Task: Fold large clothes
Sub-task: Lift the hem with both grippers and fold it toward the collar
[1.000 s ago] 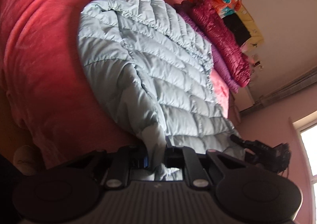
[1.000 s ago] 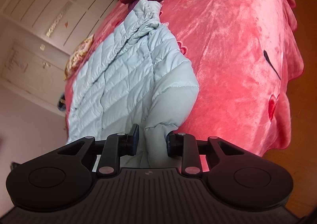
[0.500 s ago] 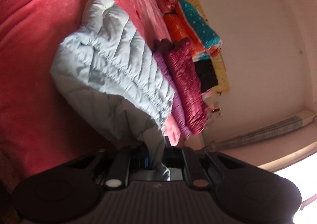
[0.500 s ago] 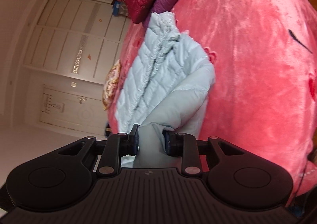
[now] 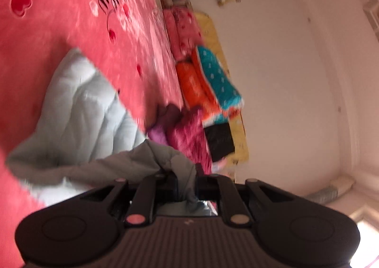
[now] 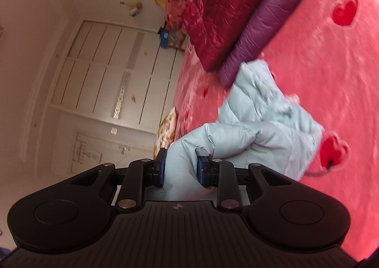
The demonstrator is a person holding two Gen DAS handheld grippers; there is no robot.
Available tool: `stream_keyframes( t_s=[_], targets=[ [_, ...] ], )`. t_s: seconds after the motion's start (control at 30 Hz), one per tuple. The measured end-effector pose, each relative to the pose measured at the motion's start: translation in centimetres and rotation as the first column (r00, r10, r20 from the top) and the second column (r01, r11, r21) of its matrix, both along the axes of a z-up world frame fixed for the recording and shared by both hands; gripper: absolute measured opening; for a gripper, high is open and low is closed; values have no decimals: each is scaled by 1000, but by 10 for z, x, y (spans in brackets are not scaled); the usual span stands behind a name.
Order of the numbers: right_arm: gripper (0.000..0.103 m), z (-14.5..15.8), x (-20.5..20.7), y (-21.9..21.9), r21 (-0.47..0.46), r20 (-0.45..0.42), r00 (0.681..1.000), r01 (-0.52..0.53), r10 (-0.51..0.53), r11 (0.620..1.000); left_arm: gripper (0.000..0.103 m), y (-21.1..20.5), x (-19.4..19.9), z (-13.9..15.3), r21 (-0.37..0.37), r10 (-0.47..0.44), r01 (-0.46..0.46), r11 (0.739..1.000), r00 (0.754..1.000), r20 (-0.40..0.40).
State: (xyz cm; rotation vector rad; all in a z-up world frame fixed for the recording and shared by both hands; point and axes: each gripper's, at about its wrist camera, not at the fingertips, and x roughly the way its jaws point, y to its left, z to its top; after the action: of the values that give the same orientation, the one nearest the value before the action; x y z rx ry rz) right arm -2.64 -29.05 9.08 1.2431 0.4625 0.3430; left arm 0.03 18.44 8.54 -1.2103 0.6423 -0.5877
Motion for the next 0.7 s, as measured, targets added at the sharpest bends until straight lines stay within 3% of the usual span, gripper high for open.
stream_keyframes(
  t_s=[0.13,0.43,0.5,0.6,0.63,0.7],
  targets=[
    [33,1,46,-3,6,1,999,49,-49,999,9,7,34,-20,-55,82,-84,995,996,-40],
    [33,-22,139,1,-89,-84,991,98,-106,991,11,21,74,-62,-42,178,-187,982,971,-161],
    [33,-30,153,5,-113,-106,989,95,-107,989,16,26,79,-64,-41,191,-200,979,969,-160],
    [35,-40,165,11,-133,-138,984,97,-115,986,35,35,83,-62,-9,226,-229,973,965,-136],
    [41,-42,168,12,-138,-149,982,98,-118,986,42,38,82,-60,-2,242,-244,970,963,-123],
    [57,-47,174,14,-147,-165,978,105,-129,984,46,44,83,-56,37,275,-272,961,957,-90]
  ],
)
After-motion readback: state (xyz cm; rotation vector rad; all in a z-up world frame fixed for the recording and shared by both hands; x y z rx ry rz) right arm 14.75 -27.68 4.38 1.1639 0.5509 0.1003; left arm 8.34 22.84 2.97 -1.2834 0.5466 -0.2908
